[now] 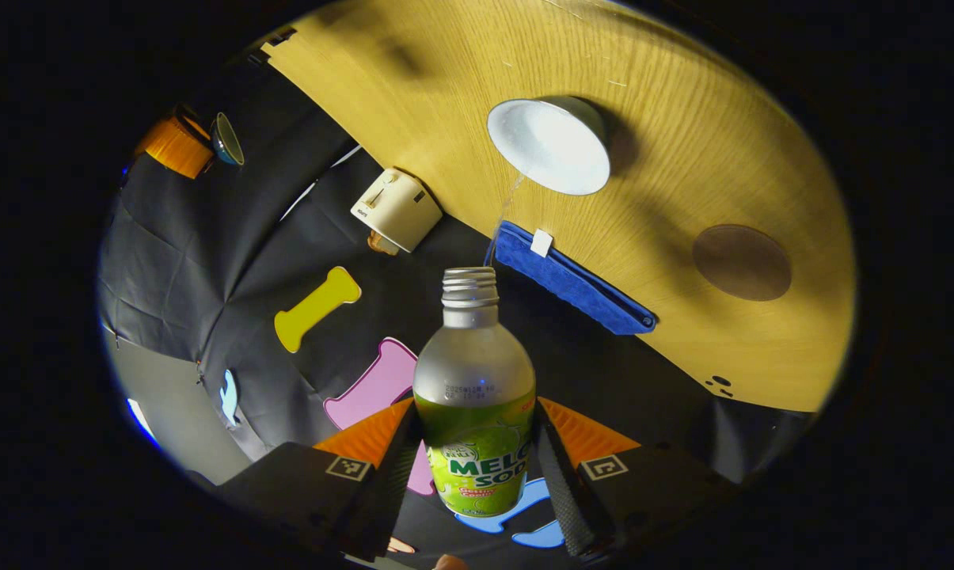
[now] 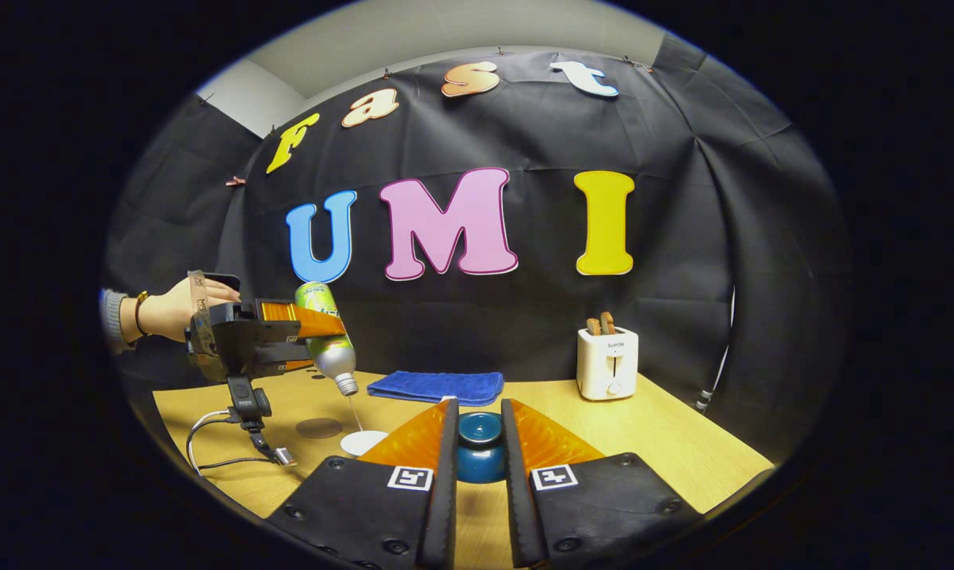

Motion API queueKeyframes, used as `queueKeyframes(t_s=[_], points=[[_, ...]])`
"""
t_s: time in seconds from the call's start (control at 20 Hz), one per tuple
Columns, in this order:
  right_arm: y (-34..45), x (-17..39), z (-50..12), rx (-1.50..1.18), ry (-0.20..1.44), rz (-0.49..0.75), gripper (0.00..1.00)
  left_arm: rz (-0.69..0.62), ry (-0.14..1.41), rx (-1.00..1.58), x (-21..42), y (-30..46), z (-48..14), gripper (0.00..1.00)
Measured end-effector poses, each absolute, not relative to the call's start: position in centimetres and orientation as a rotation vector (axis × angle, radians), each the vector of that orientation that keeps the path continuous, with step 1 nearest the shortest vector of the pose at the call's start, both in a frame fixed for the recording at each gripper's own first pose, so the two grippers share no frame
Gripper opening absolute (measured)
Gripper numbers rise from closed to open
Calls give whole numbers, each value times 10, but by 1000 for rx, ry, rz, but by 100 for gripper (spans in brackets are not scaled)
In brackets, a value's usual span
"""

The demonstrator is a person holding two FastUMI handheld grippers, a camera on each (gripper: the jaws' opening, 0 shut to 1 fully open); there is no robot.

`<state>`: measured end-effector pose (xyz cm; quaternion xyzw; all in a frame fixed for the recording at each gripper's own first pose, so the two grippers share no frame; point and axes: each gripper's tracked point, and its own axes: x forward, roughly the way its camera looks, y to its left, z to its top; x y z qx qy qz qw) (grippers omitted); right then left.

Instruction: Open the teacup lid with one hand, grasp the water bottle and pour water into the teacup with the other hand; after pouring, place the water bottle on the coaster and then close the teacup lid.

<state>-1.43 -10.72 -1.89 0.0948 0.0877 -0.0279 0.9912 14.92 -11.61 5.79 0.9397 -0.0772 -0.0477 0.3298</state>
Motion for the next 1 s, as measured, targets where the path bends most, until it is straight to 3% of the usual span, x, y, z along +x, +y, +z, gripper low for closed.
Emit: queueKeyframes(t_s=[0.25,0.55,0.6,0.65,1.0], points=[[-111,-15,-17,192,169,-62,31,-129,-77,2293,153,-99,46,81],[-108,-14,-20,196,177,-58,30,-208,52,1625,140,-106,-1,81],[-108,-14,-20,194,176,-58,26,-211,54,1533,137,-110,-6,81],[-108,-13,-20,193,174,-59,31,-216,64,1430,133,-112,-10,81],[-108,-13,-23,189,182,-57,30,-210,66,493,123,-122,8,80]])
